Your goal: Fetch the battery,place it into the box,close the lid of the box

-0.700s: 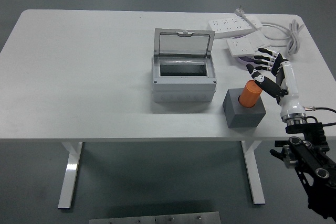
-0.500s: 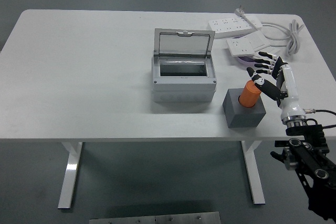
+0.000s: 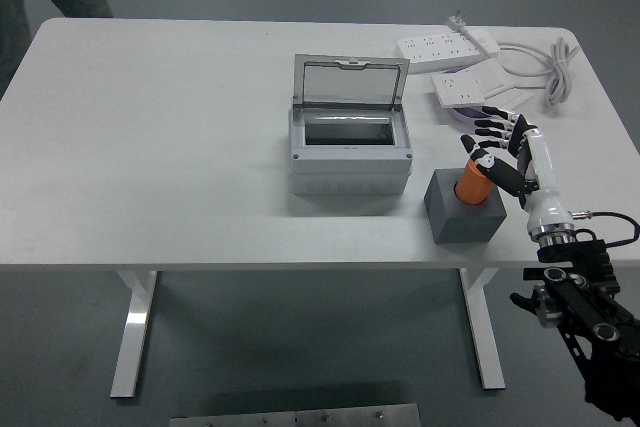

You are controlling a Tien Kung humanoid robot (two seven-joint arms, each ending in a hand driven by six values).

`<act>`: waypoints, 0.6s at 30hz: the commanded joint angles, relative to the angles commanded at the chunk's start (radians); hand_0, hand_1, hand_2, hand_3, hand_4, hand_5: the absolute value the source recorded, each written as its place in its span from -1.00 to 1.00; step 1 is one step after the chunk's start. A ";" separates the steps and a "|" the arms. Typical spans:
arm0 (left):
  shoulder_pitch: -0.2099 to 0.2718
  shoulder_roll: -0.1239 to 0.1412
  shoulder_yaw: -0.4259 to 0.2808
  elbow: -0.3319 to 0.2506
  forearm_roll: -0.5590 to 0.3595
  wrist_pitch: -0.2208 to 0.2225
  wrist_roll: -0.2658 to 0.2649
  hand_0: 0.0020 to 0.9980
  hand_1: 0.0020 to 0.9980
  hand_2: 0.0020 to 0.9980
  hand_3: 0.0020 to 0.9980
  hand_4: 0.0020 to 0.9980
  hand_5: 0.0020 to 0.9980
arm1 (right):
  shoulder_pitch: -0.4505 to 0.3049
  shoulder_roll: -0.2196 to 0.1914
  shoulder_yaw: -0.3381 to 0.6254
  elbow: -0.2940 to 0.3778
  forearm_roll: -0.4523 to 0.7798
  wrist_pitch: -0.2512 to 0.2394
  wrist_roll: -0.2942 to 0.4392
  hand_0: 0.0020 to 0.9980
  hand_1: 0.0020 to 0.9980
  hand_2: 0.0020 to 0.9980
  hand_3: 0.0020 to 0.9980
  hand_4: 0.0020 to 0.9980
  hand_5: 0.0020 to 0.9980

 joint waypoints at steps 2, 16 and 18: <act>0.000 0.000 -0.002 0.000 0.004 -0.001 0.001 0.27 0.40 0.15 0.08 0.00 -1.00 | -0.001 -0.005 -0.011 0.006 0.009 0.000 0.001 -0.01 0.19 0.24 0.39 0.73 -0.45; -0.004 0.001 -0.002 0.000 0.008 -0.002 -0.001 0.27 0.40 0.15 0.08 0.00 -1.00 | -0.026 -0.030 -0.054 0.037 0.046 -0.003 0.006 -0.06 -0.06 0.00 0.07 0.50 -0.66; -0.006 0.002 -0.001 0.000 0.007 -0.002 -0.002 0.27 0.40 0.15 0.08 0.00 -1.00 | -0.028 -0.031 -0.055 0.035 0.046 -0.002 0.005 -0.06 -0.06 0.00 0.07 0.50 -0.66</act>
